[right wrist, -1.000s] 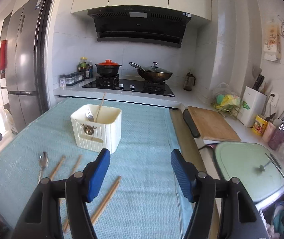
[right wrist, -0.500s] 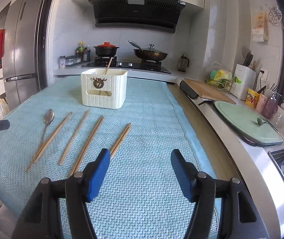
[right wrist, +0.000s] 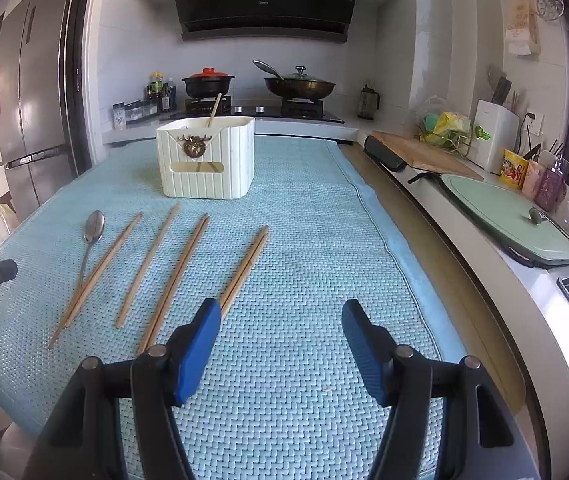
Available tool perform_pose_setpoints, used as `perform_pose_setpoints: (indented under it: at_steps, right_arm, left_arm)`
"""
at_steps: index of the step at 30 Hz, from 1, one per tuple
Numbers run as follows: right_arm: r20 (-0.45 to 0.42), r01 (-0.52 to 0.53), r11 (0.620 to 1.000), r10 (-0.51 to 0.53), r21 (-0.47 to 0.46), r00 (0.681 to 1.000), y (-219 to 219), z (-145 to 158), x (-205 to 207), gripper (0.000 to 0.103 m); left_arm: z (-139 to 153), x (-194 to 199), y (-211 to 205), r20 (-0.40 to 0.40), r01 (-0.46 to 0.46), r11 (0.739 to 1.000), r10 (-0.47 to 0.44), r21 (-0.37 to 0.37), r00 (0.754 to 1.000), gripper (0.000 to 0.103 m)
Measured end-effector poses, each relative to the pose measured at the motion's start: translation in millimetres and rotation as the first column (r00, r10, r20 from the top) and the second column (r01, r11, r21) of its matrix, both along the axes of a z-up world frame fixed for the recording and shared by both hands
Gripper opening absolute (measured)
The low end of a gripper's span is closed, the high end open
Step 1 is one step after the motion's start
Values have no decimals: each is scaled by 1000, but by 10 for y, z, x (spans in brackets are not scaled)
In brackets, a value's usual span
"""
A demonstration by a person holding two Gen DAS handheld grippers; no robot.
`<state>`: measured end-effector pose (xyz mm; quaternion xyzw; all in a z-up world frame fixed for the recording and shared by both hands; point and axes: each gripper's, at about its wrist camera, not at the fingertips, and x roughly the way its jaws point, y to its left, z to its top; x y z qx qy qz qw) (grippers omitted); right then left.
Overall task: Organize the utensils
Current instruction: 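Grasp the silver spoon with the left tool while the right tool grasps a chopstick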
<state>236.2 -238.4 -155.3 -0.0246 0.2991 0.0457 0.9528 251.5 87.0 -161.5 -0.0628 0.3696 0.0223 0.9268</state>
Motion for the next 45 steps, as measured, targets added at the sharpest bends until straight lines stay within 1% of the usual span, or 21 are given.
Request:
perform_pose_setpoints:
  at_steps: [4, 10, 14, 16, 20, 23, 25, 29, 33, 36, 39, 40, 42, 45]
  right_arm:
    - [-15, -10, 1000, 10, -1, 1000, 16, -14, 33, 54]
    - [-46, -24, 1000, 24, 18, 999, 39, -61, 111, 43]
    - [-82, -25, 998, 29, 53, 996, 21, -115, 209, 39]
    - [-107, -21, 997, 29, 73, 994, 4, -157, 280, 35]
    - [-162, -10, 993, 29, 114, 986, -23, -245, 454, 31]
    - [-195, -35, 994, 55, 105, 979, 29, -300, 614, 28]
    - [-217, -52, 994, 72, 98, 974, 79, -332, 730, 20]
    - [-266, -64, 986, 104, 154, 958, 141, -400, 962, 18]
    - [-315, -74, 983, 125, 170, 941, 229, -502, 1136, 18]
    - [-344, -91, 988, 129, 126, 930, 330, -563, 1195, 14]
    - [-346, -88, 993, 110, 77, 932, 369, -552, 1196, 13]
    - [-357, -76, 995, 96, 70, 929, 356, -563, 1199, 13]
    - [-367, -57, 994, 89, 98, 926, 290, -583, 1192, 12]
    - [-367, -67, 995, 90, 77, 926, 292, -569, 1166, 12]
  left_arm:
    - [-29, 27, 40, -10, -19, 1000, 19, -6, 1000, 102]
    - [-76, 71, 69, -34, -39, 999, 38, -6, 999, 102]
    - [-93, 89, 71, -41, -47, 999, 47, -3, 998, 102]
    - [-98, 102, 79, -42, -50, 999, 50, -6, 998, 102]
    - [-92, 115, 95, -41, -52, 999, 52, -3, 998, 102]
    - [-94, 113, 104, -40, -56, 998, 56, -2, 998, 102]
    - [-94, 105, 117, -40, -60, 998, 60, -5, 997, 102]
    - [-93, 92, 151, -39, -73, 997, 72, -8, 997, 102]
    - [-97, 77, 173, -40, -84, 996, 84, -6, 996, 102]
    - [-105, 68, 190, -41, -90, 996, 90, -1, 995, 102]
    - [-118, 71, 205, -44, -95, 995, 95, 2, 994, 102]
    - [-123, 75, 207, -46, -95, 995, 95, 1, 994, 102]
    - [-135, 93, 211, -51, -93, 996, 92, -4, 994, 102]
    - [-164, 158, 221, -64, -84, 996, 83, -13, 994, 102]
